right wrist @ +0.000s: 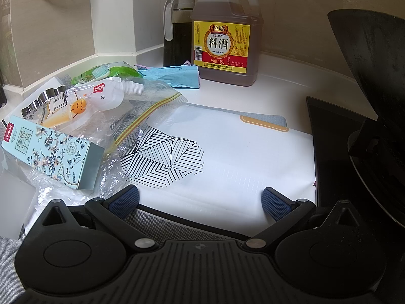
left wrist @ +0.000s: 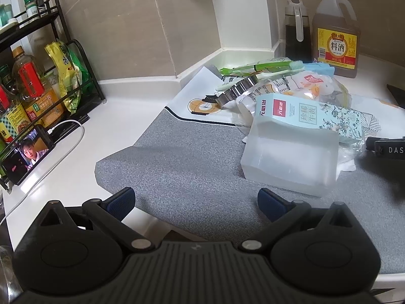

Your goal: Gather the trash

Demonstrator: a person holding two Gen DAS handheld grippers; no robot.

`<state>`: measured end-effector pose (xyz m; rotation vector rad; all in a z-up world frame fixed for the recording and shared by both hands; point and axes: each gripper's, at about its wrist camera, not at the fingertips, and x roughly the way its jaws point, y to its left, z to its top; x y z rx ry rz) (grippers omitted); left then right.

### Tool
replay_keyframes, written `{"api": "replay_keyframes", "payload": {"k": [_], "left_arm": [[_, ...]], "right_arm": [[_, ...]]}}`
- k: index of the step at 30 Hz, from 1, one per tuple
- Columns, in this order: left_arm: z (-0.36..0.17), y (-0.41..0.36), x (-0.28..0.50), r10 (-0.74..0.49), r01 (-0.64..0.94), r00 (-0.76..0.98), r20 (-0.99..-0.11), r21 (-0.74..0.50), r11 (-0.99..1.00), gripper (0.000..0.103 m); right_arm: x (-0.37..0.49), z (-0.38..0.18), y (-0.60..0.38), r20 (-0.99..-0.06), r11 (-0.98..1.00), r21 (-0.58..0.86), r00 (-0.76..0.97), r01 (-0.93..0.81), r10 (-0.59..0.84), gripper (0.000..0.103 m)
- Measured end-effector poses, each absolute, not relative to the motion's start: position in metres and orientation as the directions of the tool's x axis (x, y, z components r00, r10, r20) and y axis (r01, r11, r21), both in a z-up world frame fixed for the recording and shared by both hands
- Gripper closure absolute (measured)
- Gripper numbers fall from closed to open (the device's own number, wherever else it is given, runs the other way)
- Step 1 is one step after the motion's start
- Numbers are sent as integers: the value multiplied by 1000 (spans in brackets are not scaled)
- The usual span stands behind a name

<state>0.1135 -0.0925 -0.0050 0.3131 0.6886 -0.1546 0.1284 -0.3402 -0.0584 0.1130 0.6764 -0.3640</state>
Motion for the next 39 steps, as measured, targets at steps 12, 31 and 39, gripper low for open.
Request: {"api": "replay_keyframes", "payload": {"k": [12,31,39], "left_arm": [[-3,-86,114,-39,232,771,-635,223,947,0],[-1,-102,146,-92,194,732,-675,76,978,0],[-14,-118,158,-106,225,695,-711,76,971,0]], "right_arm": [[128,-58,-340,-631,931,-14,719,364,-291,0],[128,-59,-341,-632,931,-10,718,366,-289,0],[105,-50,-334,-610,937,28,749,347,-259,0]]}}
